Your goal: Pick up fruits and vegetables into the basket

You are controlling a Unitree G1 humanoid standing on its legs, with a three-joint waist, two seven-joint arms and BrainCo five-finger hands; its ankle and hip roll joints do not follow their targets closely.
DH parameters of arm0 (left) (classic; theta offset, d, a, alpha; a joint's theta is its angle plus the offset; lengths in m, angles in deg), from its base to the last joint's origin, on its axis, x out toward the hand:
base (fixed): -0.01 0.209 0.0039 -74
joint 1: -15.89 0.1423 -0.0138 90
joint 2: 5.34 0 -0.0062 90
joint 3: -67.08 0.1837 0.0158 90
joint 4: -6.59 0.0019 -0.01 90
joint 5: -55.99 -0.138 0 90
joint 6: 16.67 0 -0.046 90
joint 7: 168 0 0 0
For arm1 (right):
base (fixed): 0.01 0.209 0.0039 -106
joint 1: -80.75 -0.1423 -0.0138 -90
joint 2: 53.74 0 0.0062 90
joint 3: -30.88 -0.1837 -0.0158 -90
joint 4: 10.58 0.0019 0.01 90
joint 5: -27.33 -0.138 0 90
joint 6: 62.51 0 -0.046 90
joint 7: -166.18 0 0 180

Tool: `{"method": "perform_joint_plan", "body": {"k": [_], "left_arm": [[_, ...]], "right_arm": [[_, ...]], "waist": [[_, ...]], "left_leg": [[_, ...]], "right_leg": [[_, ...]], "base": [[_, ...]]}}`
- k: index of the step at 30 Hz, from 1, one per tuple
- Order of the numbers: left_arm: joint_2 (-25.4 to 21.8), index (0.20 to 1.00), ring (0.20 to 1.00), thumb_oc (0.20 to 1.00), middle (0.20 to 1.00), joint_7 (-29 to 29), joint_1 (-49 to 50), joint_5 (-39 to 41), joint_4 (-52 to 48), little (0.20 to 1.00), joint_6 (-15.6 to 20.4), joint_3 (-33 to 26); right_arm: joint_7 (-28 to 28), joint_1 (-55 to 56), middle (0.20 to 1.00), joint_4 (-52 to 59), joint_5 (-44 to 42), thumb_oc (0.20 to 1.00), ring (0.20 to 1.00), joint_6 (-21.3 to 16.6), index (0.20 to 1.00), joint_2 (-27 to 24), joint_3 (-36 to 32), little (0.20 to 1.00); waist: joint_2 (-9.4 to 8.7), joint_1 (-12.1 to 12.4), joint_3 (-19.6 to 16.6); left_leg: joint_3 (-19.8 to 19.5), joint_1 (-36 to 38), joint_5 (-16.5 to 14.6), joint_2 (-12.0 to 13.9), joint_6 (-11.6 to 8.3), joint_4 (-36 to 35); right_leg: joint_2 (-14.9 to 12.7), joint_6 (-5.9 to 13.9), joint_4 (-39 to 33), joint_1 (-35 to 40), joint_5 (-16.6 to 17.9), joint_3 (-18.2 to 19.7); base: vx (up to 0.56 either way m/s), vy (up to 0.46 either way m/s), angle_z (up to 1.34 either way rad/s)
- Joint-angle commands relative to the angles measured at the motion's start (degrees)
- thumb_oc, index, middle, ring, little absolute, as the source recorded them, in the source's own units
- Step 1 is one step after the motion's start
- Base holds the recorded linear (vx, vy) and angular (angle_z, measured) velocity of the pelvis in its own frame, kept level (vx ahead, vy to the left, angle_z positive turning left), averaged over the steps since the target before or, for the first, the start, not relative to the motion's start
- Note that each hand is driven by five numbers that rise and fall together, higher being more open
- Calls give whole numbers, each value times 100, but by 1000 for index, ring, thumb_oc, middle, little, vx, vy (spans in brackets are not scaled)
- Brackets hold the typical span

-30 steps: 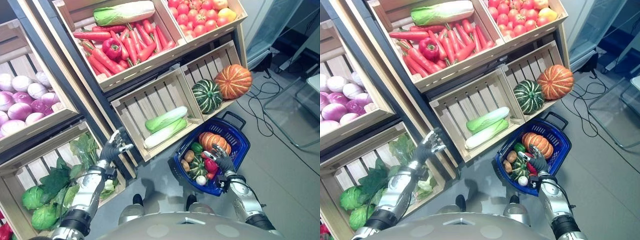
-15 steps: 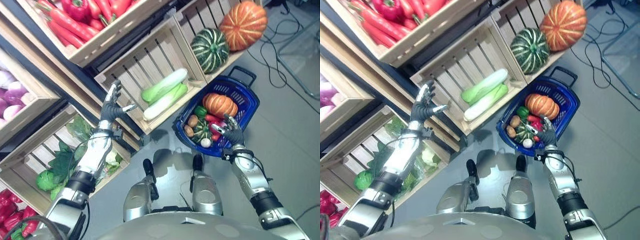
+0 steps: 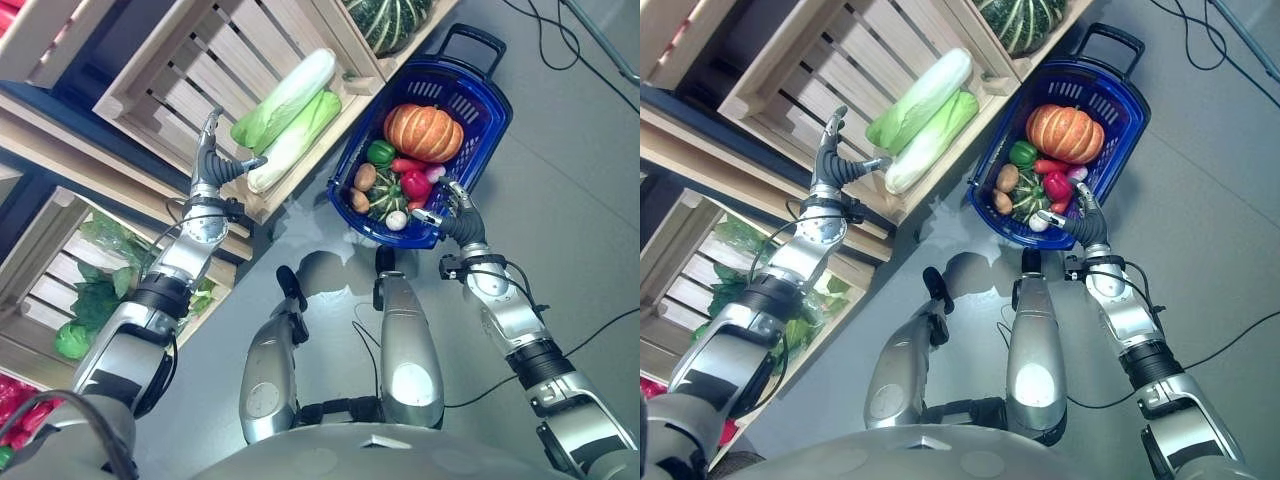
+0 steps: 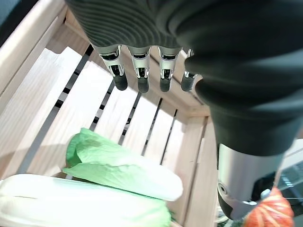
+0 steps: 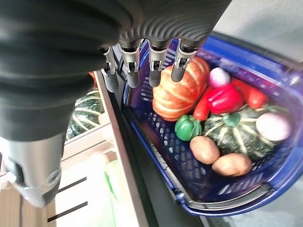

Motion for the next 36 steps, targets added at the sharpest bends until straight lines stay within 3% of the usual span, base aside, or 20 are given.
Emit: {"method": "perform_joint_plan", "body": {"k": [1, 7, 8, 20, 33, 36], "left_arm": [[-165, 1000, 1000, 1000, 1000, 435, -424, -171, 292, 1000, -111, -202], [-297, 1000, 1000, 1000, 1000, 683, -1120, -100, 1217, 1000, -457, -273], [-343, 1000, 1000, 1000, 1000, 763, -1215, -97, 1333, 1000, -463, -263], [-688, 1000, 1000, 1000, 1000, 1396, -2224, -470, 2251, 1000, -701, -167], [-812, 1000, 1000, 1000, 1000, 1142, -2847, -128, 3164, 1000, -1411, 70], [-838, 1000, 1000, 1000, 1000, 1075, -2875, -24, 3347, 1000, -1714, 128]], "right_arm": [[-161, 52, 1000, 586, 148, 1000, 1000, -70, 1000, -90, 93, 1000], [-369, 95, 1000, 810, 106, 1000, 1000, 61, 1000, -282, 242, 1000], [-382, 122, 1000, 822, 103, 1000, 1000, 64, 1000, -306, 272, 1000], [-246, 208, 1000, 732, -215, 1000, 1000, 78, 1000, -450, 468, 1000], [-122, 110, 1000, 705, -425, 1000, 1000, 181, 1000, -372, 435, 1000], [-97, 97, 1000, 694, -497, 1000, 1000, 231, 1000, -362, 424, 1000]], "waist": [[-143, -196, -78], [-180, -437, -78], [-195, -479, -78], [-231, -781, -78], [-250, -929, -78], [-254, -935, -78]], "left_leg": [[145, -372, -666, 123, 54, 967], [286, -828, -714, 201, 7, 1198], [238, -819, -873, 189, -62, 1281], [359, -1542, -911, 272, -153, 1556], [443, -2183, -988, 322, -172, 1835], [432, -2308, -1004, 333, -173, 1904]], "right_leg": [[239, 19, 220, -135, -242, -49], [320, -16, 448, -708, -290, 135], [316, 27, 545, -708, -472, 191], [431, -17, 645, -1485, -395, 449], [491, 12, 663, -2091, -266, 610], [495, 24, 685, -2204, -251, 638]], "base": [[25, -7, -14], [40, 15, -11], [110, 20, -18], [28, 7, -7], [2, 11, -4], [1, 9, -3]]}}
